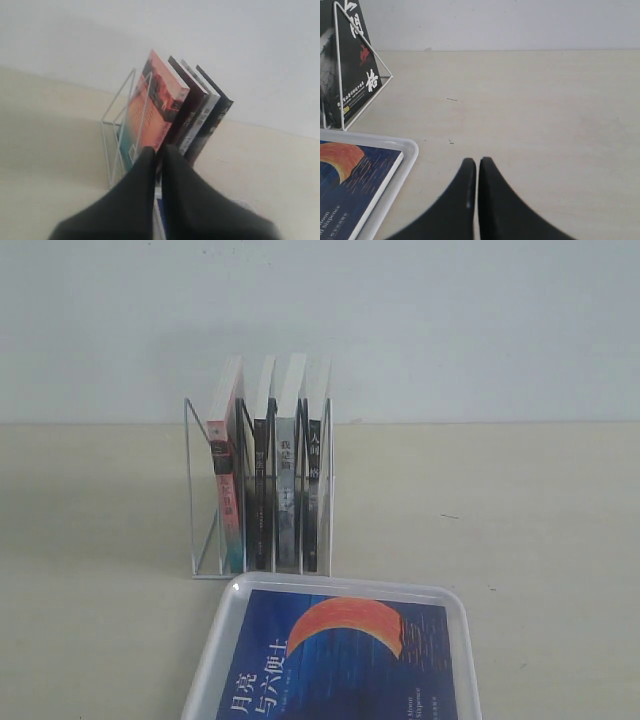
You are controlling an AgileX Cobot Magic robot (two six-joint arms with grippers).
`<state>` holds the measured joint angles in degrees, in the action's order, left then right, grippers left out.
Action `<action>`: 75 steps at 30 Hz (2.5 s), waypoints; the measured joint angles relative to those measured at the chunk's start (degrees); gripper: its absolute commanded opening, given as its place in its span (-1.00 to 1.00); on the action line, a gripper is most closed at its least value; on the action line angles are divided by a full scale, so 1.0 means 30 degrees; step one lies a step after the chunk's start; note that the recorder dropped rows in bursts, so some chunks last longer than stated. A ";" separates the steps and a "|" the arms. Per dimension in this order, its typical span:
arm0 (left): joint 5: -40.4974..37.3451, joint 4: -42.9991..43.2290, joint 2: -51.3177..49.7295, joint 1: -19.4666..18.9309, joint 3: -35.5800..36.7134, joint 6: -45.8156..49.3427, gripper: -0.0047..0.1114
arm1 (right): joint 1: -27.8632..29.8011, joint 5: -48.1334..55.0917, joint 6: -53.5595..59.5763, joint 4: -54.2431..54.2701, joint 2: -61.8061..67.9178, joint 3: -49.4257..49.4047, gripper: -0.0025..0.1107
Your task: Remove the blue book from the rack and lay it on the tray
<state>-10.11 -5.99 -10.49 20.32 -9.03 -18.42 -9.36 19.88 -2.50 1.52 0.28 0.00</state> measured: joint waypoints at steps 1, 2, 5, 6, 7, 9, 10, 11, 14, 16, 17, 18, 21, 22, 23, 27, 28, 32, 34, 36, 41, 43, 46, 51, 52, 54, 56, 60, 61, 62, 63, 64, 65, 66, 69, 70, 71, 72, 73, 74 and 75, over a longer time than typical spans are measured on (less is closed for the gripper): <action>0.0000 0.0000 0.0559 -0.0279 0.0202 0.0666 -0.85 | 0.0000 0.0000 0.0000 0.0000 0.0000 0.0000 -0.93; 0.0000 0.0000 0.1043 -0.0568 0.0428 0.1290 -0.85 | 0.0000 0.0000 0.0000 0.0000 0.0000 0.0000 -0.93; 0.0000 0.0000 0.2110 -0.1493 0.1264 0.2701 -0.85 | 0.0000 0.0000 0.0000 0.0000 0.0000 0.0000 -0.93; 0.0000 0.0000 0.2359 -0.1778 0.1632 0.3018 -0.85 | 0.0000 0.0000 0.0000 0.0000 0.0000 0.0000 -0.93; 0.0000 0.0000 0.2622 -0.2140 0.2016 0.3331 -0.85 | 0.0000 0.0000 0.0000 0.0000 0.0000 0.0000 -0.93; 0.0111 0.0000 0.2952 -0.2820 0.2639 0.3673 -0.85 | 0.0000 0.0000 0.0000 0.0000 0.0000 0.0000 -0.93; 0.0289 0.0000 0.3041 -0.3133 0.2819 0.3718 -0.85 | 0.0000 0.0000 0.0000 0.0000 0.0000 0.0000 -0.93; 0.0411 0.0000 0.3041 -0.3439 0.2910 0.3810 -0.85 | 0.0000 0.0000 0.0000 0.0000 0.0000 0.0000 -0.93; 0.0498 0.0195 0.3157 -0.4316 0.2952 0.3886 -0.85 | 0.0000 0.0000 0.0000 0.0000 0.0000 0.0000 -0.93; 0.0498 0.0385 0.3175 -0.4849 0.2952 0.3963 -0.85 | 0.0000 0.0000 0.0000 0.0000 0.0000 0.0000 -0.93; 0.0498 0.0533 0.3207 -0.5110 0.2952 0.4194 -0.85 | 0.0000 0.0000 0.0000 0.0000 0.0000 0.0000 -0.93; 0.0383 0.0717 0.3207 -0.5337 0.2952 0.4402 -0.85 | 0.0000 0.0000 0.0000 0.0000 0.0000 0.0000 -0.93; -0.0900 0.1368 0.3207 -0.5706 0.2952 0.5413 -0.85 | 0.0000 0.0000 0.0000 0.0000 0.0000 0.0000 -0.93; -0.1580 0.1523 0.3207 -0.5791 0.2952 0.5651 -0.85 | 0.0000 0.0000 0.0000 0.0000 0.0000 0.0000 -0.93; -0.2134 0.1590 0.3207 -0.5834 0.2952 0.5834 -0.85 | 0.0000 0.0000 0.0000 0.0000 0.0000 0.0000 -0.93; -0.2732 0.1718 0.3207 -0.5834 0.2952 0.6140 -0.85 | 0.0000 0.0000 0.0000 0.0000 0.0000 0.0000 -0.93; -0.2772 0.1718 0.3207 -0.5834 0.2952 0.6140 -0.85 | 0.0000 0.0000 0.0000 0.0000 0.0000 0.0000 -0.93; -0.2848 0.1718 0.3207 -0.5834 0.2952 0.6140 -0.85 | 0.0000 0.0000 0.0000 0.0000 0.0000 0.0000 -0.93; -0.2919 0.1718 0.3207 -0.5834 0.2952 0.6140 -0.85 | 0.0000 0.0000 0.0000 0.0000 0.0000 0.0000 -0.93; -0.2919 0.1718 0.3207 -0.5834 0.2952 0.6140 -0.85 | 0.0000 0.0038 0.0000 0.0000 0.0000 0.0000 -0.93; -0.2919 0.1718 0.3207 -0.5834 0.2952 0.6140 -0.85 | 0.0000 0.0101 0.0000 0.0000 0.0000 0.0000 -0.93; -0.2919 0.1718 0.3207 -0.5834 0.2952 0.6140 -0.85 | 0.0000 0.0101 0.0000 0.0000 0.0000 0.0000 -0.93; -0.2919 0.1718 0.3207 -0.5834 0.2952 0.6140 -0.85 | 0.0000 0.0101 0.0000 0.0000 0.0000 0.0000 -0.93; -0.2919 0.1718 0.3207 -0.5834 0.2952 0.6140 -0.85 | 0.0000 0.0101 0.0000 0.0000 0.0000 0.0000 -0.93; -0.2919 0.1718 0.3207 -0.5834 0.2952 0.6140 -0.85 | 0.0000 0.0101 0.0000 0.0000 0.0000 0.0000 -0.93; -0.2919 0.1718 0.3207 -0.5834 0.2952 0.6140 -0.85 | 0.0000 0.0101 0.0000 0.0000 0.0000 0.0000 -0.93; -0.2919 0.1718 0.3207 -0.5834 0.2952 0.6140 -0.85 | 0.0000 0.0101 0.0000 0.0000 0.0000 0.0000 -0.93; -0.2919 0.1718 0.3207 -0.5834 0.2952 0.6140 -0.85 | 0.0000 0.0101 0.0000 0.0000 0.0000 0.0000 -0.93; -0.2919 0.1718 0.3207 -0.5834 0.2952 0.6140 -0.85 | 0.0000 0.0101 0.0000 0.0000 0.0000 0.0000 -0.93; -0.2919 0.1718 0.3207 -0.5834 0.2952 0.6140 -0.85 | 0.0000 0.0101 0.0000 0.0000 0.0000 0.0000 -0.93; -0.2919 0.1718 0.3207 -0.5834 0.2952 0.6140 -0.85 | 0.0000 0.0101 0.0000 0.0000 0.0000 0.0000 -0.93; -0.2919 0.1718 0.3207 -0.5834 0.2952 0.6140 -0.85 | 0.0000 0.0101 0.0000 0.0000 0.0000 0.0000 -0.93; -0.2919 0.1718 0.3207 -0.5834 0.2952 0.6140 -0.85 | 0.0000 0.0101 0.0000 0.0000 0.0000 0.0000 -0.93; -0.2919 0.1718 0.3207 -0.5834 0.2952 0.6140 -0.85 | 0.0000 0.0101 0.0000 0.0000 0.0000 0.0000 -0.93; -0.2919 0.1718 0.3207 -0.5834 0.2952 0.6140 -0.85 | 0.0000 0.0101 0.0000 0.0000 0.0000 0.0000 -0.93; -0.2919 0.1718 0.3207 -0.5834 0.2952 0.6140 -0.85 | 0.0000 0.0101 0.0000 0.0000 0.0000 0.0000 -0.93; -0.2919 0.1718 0.3207 -0.5834 0.2952 0.6140 -0.85 | 0.0000 0.0101 0.0000 0.0000 0.0000 0.0000 -0.93; -0.2919 0.1718 0.3207 -0.5834 0.2952 0.6140 -0.85 | 0.0000 0.0101 0.0000 0.0000 0.0000 0.0000 -0.93; -0.2919 0.1718 0.3207 -0.5834 0.2952 0.6140 -0.85 | 0.0000 0.0101 0.0000 0.0000 0.0000 0.0000 -0.93; -0.2919 0.1718 0.3207 -0.5834 0.2952 0.6140 -0.85 | 0.0000 0.0101 0.0000 0.0000 0.0000 0.0000 -0.93; -0.2919 0.1718 0.3207 -0.5834 0.2952 0.6140 -0.85 | 0.0000 0.0101 0.0000 0.0000 0.0000 0.0000 -0.93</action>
<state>-18.87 -0.84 -0.87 2.81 -0.18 0.00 -9.36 20.18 -2.50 1.52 0.28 0.00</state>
